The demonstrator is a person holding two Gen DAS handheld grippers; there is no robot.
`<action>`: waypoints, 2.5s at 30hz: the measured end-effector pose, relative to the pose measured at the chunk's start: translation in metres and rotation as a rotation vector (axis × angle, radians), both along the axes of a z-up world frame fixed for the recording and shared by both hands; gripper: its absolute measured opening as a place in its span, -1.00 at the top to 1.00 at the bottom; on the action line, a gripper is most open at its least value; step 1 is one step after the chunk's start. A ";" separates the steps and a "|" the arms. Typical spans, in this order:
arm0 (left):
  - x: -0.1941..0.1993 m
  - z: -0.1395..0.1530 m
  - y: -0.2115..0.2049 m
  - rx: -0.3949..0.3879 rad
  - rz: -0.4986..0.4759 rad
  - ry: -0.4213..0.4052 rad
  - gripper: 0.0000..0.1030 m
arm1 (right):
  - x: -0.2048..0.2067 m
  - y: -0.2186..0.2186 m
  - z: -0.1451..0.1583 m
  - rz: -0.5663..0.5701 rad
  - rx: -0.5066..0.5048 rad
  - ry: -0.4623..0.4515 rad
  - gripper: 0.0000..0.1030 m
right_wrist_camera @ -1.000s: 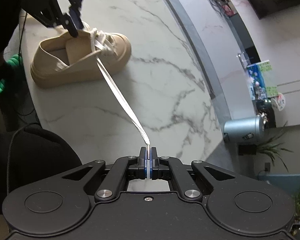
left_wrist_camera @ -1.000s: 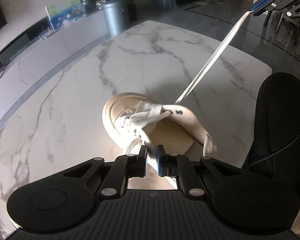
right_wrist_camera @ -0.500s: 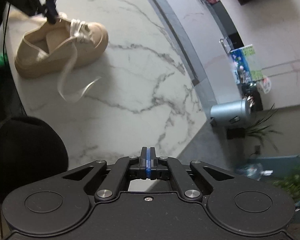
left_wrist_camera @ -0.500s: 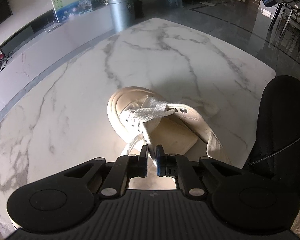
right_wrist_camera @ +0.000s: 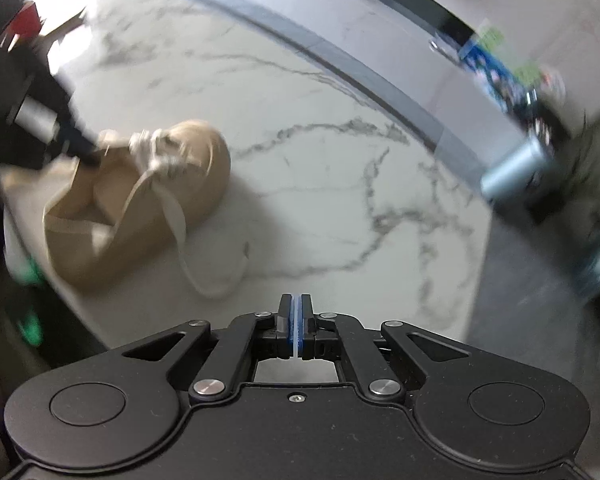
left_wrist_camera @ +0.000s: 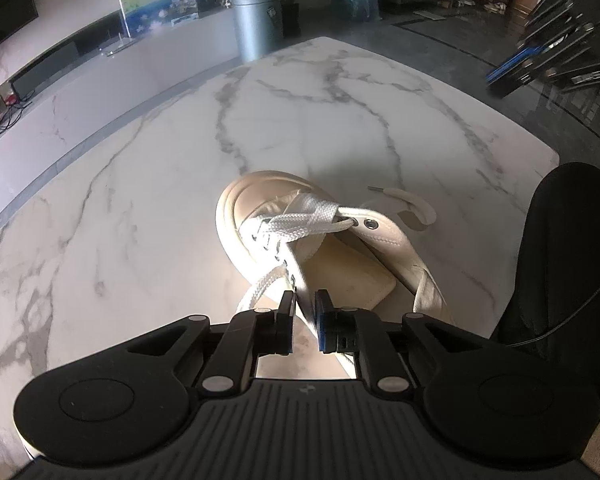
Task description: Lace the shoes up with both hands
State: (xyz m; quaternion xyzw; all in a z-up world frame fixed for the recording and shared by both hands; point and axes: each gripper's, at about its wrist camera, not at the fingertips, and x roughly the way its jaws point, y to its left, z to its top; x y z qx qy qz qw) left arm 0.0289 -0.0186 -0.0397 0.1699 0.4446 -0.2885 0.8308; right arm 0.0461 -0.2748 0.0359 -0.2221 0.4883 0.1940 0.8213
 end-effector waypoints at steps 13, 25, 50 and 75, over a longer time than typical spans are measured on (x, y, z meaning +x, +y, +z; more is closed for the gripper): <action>0.005 -0.002 0.009 -0.095 0.054 0.030 0.72 | 0.049 0.024 -0.097 -0.152 0.128 0.121 0.79; 0.007 -0.006 0.012 -0.117 0.057 0.035 0.65 | 0.071 0.034 -0.130 -0.132 0.092 0.201 0.60; 0.003 -0.009 0.010 -0.129 0.075 0.036 0.63 | 0.042 0.036 -0.082 -0.008 -0.011 0.116 0.99; 0.002 -0.014 0.019 -0.157 0.131 0.043 0.53 | -0.006 0.006 0.031 -0.013 -0.201 -0.139 1.00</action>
